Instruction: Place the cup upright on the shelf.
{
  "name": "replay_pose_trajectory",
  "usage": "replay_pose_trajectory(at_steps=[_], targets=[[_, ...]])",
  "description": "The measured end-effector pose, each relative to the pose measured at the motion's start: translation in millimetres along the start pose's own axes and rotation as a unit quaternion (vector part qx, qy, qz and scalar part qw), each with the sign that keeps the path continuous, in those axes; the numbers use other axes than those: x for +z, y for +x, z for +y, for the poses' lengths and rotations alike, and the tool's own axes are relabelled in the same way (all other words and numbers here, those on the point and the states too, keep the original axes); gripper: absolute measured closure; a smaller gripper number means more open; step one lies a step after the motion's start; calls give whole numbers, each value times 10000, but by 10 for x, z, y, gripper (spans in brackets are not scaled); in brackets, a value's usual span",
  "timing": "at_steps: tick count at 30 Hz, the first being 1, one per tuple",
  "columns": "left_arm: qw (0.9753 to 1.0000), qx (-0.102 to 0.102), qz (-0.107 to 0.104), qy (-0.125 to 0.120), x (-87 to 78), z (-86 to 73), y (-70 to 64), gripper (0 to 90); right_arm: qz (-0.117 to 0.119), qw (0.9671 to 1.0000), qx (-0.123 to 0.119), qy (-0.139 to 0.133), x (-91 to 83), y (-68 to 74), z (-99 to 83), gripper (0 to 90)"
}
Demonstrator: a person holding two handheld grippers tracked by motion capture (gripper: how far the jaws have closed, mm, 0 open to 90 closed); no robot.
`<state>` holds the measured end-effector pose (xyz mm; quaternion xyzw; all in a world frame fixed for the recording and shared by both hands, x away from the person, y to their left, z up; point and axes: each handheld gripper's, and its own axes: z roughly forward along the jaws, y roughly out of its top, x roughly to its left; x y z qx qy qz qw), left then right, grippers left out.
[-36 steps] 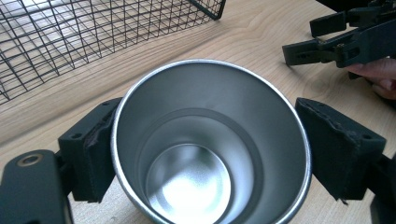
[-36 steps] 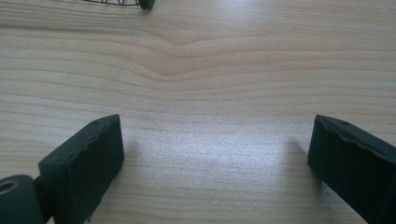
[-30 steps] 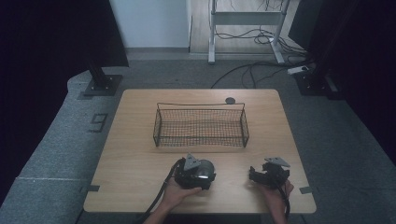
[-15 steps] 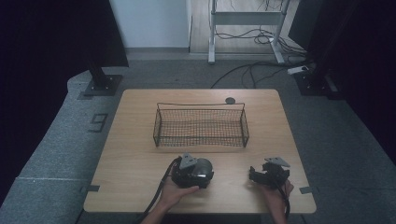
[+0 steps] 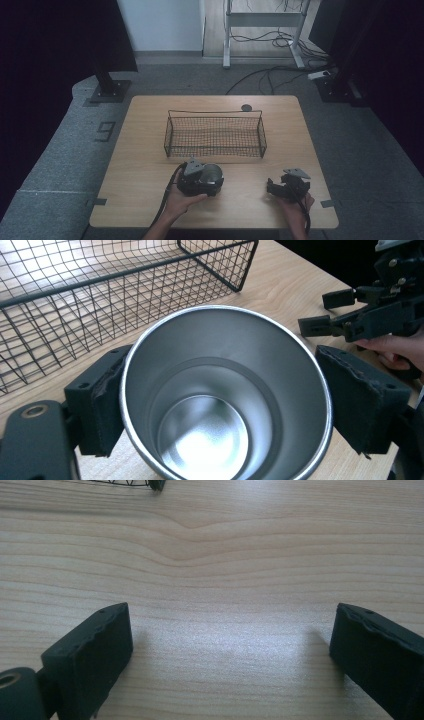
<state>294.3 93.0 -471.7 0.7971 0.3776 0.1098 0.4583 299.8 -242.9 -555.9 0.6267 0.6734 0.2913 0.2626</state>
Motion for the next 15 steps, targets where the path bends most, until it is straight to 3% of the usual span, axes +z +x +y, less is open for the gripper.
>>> replay_pose_trajectory(at_steps=[15], targets=[[9999,-30,15,-133,-104,155,72,146,-1,10000,2,0,0,0,0,36]])
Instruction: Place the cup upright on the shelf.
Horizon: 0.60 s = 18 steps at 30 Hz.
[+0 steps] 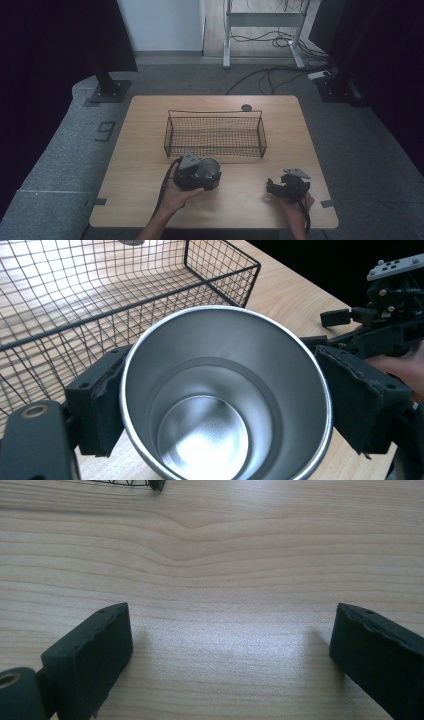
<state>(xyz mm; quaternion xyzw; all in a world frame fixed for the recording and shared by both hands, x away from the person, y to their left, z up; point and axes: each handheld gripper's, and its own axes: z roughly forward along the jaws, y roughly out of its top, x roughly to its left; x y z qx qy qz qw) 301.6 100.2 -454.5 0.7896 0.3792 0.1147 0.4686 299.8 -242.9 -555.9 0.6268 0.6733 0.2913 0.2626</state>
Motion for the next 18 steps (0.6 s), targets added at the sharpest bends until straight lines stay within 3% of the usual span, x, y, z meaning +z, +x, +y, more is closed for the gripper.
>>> replay_pose_trajectory(at_steps=[18], targets=[[9999,-111,-40,-22,-39,98,118,146,1,10000,-3,-1,0,0,0,36]])
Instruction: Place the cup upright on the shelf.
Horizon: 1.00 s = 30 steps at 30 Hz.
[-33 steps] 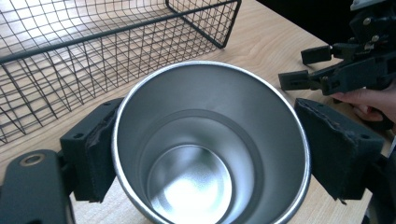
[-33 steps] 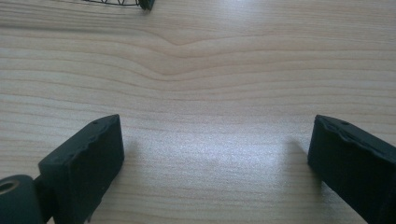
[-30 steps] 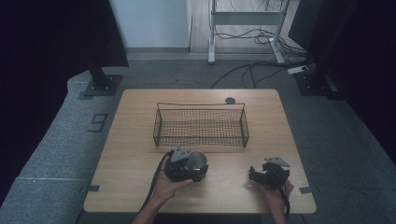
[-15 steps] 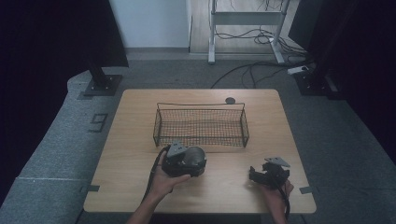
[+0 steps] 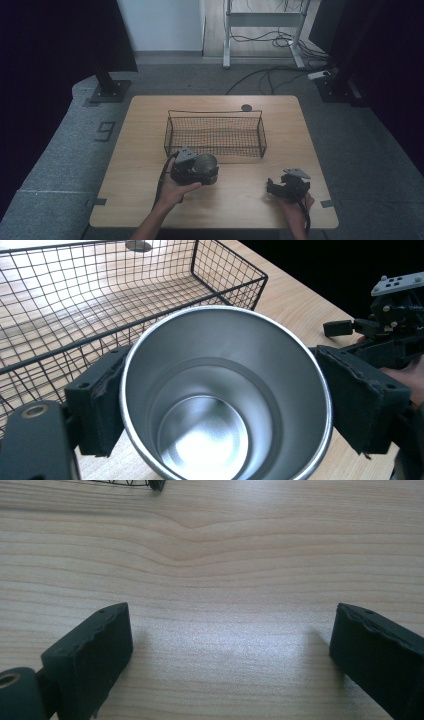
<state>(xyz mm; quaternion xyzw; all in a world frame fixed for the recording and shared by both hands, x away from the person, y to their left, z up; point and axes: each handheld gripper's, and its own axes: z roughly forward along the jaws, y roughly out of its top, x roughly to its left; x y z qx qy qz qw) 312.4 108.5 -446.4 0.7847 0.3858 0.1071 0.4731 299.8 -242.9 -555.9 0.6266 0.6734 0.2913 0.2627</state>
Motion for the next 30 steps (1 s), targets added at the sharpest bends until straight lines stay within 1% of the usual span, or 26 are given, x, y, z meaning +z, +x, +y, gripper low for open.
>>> replay_pose_trajectory(at_steps=[8,21,30], targets=[[10000,20,9,-72,-53,81,27,145,-9,10000,5,-10,-1,-1,-1,41],[9999,47,39,-89,-84,189,74,145,-17,10000,16,-15,-1,0,-1,43],[9999,-45,17,-133,-116,259,145,145,-16,10000,19,-17,-1,0,-1,43]])
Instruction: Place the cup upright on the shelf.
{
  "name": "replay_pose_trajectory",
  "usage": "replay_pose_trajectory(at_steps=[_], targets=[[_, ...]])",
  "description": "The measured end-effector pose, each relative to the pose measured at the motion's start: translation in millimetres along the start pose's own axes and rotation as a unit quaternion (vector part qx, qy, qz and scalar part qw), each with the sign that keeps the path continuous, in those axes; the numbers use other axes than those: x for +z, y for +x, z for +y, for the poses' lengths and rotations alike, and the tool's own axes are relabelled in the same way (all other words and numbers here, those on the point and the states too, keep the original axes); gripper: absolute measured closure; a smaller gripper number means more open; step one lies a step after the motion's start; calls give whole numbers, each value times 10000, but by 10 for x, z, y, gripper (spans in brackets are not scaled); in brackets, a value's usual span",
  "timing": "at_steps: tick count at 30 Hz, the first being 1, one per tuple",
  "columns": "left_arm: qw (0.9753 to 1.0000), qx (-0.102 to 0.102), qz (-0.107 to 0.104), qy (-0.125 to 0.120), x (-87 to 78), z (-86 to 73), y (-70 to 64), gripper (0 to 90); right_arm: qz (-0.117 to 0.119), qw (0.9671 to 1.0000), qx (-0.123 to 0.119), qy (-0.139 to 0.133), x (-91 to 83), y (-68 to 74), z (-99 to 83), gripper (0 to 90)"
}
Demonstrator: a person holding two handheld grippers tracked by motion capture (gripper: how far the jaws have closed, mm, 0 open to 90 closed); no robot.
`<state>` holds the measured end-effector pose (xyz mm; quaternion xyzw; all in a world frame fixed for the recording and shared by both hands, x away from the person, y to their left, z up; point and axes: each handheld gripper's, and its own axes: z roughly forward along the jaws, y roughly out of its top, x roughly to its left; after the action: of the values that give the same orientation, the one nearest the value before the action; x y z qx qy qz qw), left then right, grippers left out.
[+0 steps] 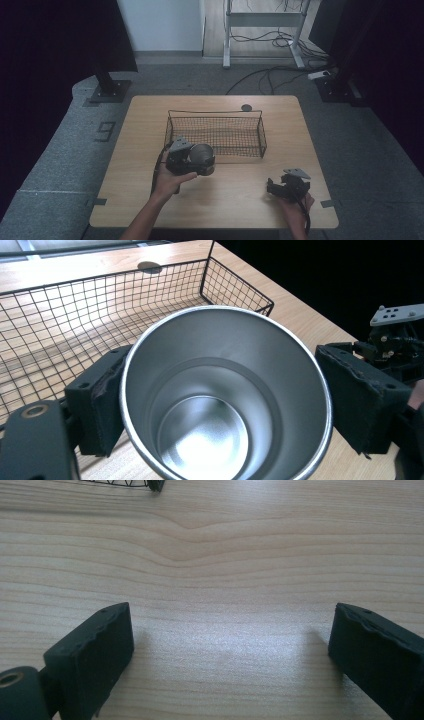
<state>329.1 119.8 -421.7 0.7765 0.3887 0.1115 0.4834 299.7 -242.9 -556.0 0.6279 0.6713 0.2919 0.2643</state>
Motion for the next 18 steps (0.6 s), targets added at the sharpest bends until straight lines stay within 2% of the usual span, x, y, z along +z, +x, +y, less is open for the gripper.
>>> replay_pose_trajectory(at_steps=[18], targets=[[9999,31,87,-58,-42,149,53,146,0,10000,-8,-3,1,-1,0,43]])
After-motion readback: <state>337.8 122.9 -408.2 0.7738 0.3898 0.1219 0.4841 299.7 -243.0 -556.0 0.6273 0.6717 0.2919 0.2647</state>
